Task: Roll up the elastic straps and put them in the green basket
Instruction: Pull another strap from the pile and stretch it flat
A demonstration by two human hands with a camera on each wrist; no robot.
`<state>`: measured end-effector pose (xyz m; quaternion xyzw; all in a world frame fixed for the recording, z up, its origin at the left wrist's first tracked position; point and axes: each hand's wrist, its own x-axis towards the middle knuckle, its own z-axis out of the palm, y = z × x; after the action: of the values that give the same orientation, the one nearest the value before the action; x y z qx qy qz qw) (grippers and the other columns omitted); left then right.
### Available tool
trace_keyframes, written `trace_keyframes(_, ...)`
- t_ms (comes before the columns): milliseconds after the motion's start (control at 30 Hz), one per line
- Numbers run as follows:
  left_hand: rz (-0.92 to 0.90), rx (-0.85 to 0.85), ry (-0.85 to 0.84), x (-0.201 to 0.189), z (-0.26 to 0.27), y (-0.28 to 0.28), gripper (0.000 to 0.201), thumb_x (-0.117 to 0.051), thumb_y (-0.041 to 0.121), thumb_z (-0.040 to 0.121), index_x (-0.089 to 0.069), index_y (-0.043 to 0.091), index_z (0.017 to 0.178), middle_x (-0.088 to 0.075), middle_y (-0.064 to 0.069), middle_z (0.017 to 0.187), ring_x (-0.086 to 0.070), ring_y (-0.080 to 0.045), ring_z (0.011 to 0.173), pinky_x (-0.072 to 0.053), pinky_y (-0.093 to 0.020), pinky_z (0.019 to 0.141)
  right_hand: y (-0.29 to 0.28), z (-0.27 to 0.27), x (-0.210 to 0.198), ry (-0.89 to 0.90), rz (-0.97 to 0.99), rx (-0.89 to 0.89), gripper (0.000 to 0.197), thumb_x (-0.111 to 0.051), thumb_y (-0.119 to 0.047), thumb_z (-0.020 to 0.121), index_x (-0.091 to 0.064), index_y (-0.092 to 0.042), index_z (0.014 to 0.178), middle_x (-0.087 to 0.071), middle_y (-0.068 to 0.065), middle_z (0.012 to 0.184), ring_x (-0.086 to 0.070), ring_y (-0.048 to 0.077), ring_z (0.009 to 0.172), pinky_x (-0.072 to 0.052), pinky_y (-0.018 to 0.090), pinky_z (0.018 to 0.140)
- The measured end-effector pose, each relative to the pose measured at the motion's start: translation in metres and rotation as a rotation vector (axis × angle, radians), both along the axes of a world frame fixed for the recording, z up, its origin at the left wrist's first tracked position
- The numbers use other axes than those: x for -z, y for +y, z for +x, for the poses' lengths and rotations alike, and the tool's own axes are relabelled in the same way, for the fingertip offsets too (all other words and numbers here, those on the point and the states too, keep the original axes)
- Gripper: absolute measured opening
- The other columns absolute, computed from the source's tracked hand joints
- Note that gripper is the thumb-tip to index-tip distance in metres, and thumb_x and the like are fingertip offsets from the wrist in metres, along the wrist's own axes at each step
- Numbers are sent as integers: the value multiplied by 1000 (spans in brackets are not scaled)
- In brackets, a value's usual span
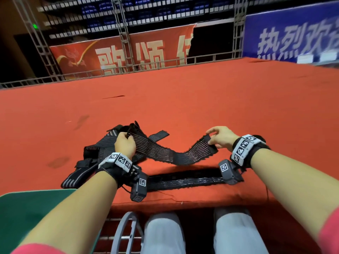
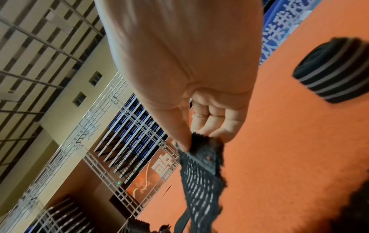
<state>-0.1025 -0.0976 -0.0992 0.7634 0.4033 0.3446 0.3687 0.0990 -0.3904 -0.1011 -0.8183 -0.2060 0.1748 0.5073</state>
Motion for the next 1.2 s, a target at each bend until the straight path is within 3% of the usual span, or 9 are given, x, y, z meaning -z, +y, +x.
trace_keyframes(167,4,15,92,18,-8,-10,20,-55,17,93,-66,3,104,-68,-17,100,-61,-37,95,-43,-37,78,-32,0,12,60,94,138,34,-63,16,83,-65,-10,104,-57,8,89,-56,24,72,-49,27,47)
trace_keyframes(267,8,24,144,32,-12,-15,14,-59,14,88,-67,3,89,-69,-19,89,-63,-38,88,-45,-35,72,-43,3,25,113,114,177,33,-64,15,83,-64,-11,105,-59,9,97,-61,28,82,-56,30,51)
trace_keyframes(400,-22,14,207,52,-16,-16,12,-63,13,83,-65,8,72,-69,-17,78,-66,-37,80,-53,-38,74,-54,10,46,132,74,217,27,-67,13,81,-62,-10,94,-62,18,93,-61,30,81,-55,37,62)
trace_keyframes(500,-76,34,266,68,-18,-12,10,-66,16,82,-65,11,73,-70,-17,82,-66,-36,84,-52,-36,78,-60,18,64,121,4,236,26,-72,12,78,-62,-11,83,-64,20,88,-62,30,79,-56,44,73)
trace_keyframes(667,-147,49,324,101,-17,-5,20,-72,19,78,-62,12,62,-69,-12,73,-68,-35,82,-58,-42,80,-70,24,93,95,-118,258,23,-77,10,76,-62,-8,78,-62,13,75,-58,23,67,-52,33,65)
trace_keyframes(800,-125,79,370,107,-20,-18,29,-73,13,83,-57,16,59,-70,-18,82,-67,-34,86,-51,-35,80,-78,29,109,67,-210,268,22,-84,2,71,-68,-9,79,-67,10,75,-66,28,76,-59,44,82)
trace_keyframes(967,-128,105,457,109,-23,-17,23,-73,20,85,-62,10,67,-66,-12,76,-67,-33,86,-50,-33,76,-81,29,117,42,-246,264,23,-82,4,71,-67,-11,77,-67,14,74,-65,29,72,-60,49,77)
trace_keyframes(1100,-133,107,488,113,-25,-18,28,-72,22,85,-58,12,63,-64,-11,70,-68,-34,79,-58,-38,74,-81,29,120,-26,-300,239,22,-81,1,75,-71,-11,91,-68,11,83,-63,24,74,-54,33,68)
trace_keyframes(1200,-140,101,498,113,-26,-19,28,-72,22,85,-57,10,64,-64,-12,69,-68,-34,77,-60,-43,73,-79,29,120,-69,-354,222,24,-80,-3,75,-75,-13,96,-70,9,89,-64,23,83,-46,27,72)
